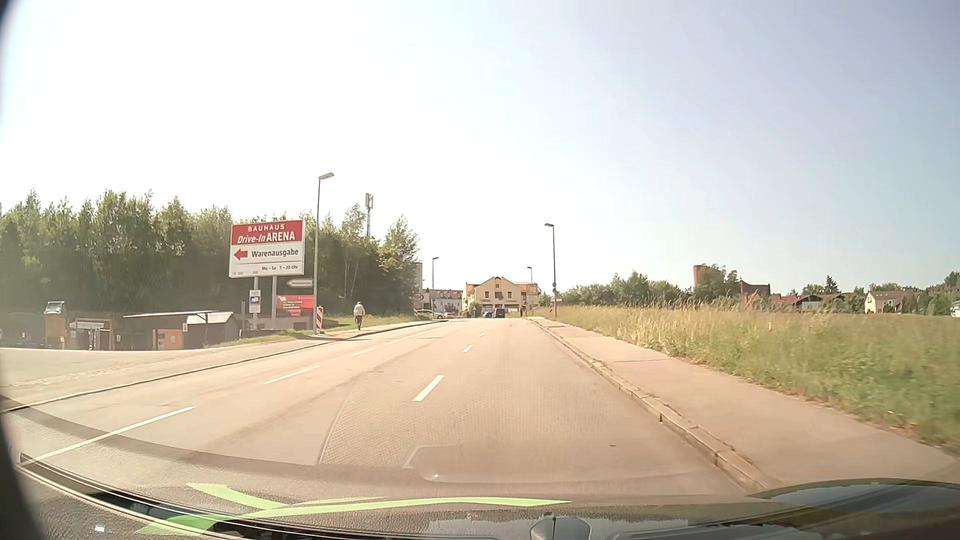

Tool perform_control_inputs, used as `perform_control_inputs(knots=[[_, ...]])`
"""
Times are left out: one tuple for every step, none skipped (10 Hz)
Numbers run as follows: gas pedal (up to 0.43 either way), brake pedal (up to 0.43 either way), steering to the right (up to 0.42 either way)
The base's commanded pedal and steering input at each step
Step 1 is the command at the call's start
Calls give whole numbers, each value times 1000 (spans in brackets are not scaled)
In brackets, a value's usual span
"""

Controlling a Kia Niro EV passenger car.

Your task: Follow the waypoints while adhering to traffic rules and regulations

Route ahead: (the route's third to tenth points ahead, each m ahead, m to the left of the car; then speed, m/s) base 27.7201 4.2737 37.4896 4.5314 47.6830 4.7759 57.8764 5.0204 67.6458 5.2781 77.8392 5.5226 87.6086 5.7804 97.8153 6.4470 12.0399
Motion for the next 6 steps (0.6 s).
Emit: perform_control_inputs(knots=[[331,0,-6],[331,0,-6],[331,0,-6],[331,0,-6],[331,0,-6],[331,0,-5]])
